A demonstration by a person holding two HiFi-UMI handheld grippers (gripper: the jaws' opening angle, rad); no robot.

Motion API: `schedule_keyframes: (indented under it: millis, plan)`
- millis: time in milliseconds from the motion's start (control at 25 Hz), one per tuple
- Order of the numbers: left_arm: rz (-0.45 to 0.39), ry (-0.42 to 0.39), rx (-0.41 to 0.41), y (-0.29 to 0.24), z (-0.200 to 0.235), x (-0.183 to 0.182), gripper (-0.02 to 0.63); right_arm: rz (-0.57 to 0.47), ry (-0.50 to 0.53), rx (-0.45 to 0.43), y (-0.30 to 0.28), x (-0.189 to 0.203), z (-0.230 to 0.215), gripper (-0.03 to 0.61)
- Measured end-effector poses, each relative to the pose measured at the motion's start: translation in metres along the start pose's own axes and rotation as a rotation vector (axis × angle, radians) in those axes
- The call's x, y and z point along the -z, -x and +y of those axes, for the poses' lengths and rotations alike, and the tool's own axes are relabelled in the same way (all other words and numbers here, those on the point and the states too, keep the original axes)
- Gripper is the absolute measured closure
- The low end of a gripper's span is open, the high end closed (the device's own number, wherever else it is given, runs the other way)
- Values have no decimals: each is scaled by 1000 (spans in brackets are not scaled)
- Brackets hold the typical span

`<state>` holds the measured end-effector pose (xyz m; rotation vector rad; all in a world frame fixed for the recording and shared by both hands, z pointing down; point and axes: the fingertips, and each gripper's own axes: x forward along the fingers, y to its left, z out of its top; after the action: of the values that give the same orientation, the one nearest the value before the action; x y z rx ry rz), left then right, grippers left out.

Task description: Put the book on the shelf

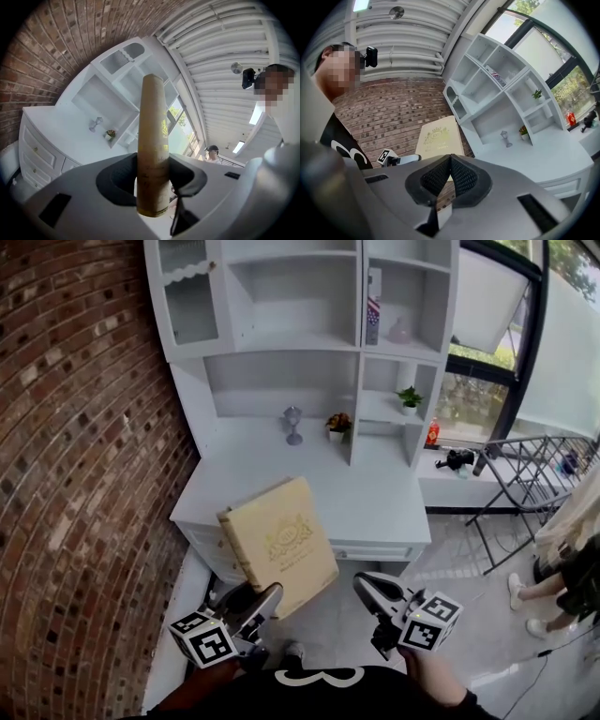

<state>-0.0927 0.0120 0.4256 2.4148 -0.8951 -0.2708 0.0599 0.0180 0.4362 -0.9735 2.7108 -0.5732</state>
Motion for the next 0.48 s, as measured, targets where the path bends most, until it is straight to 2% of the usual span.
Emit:
schedule_keyframes:
  millis: [480]
  plan:
    - [7, 17, 36, -46, 103, -72, 428, 10, 4, 66, -110, -26, -57, 566]
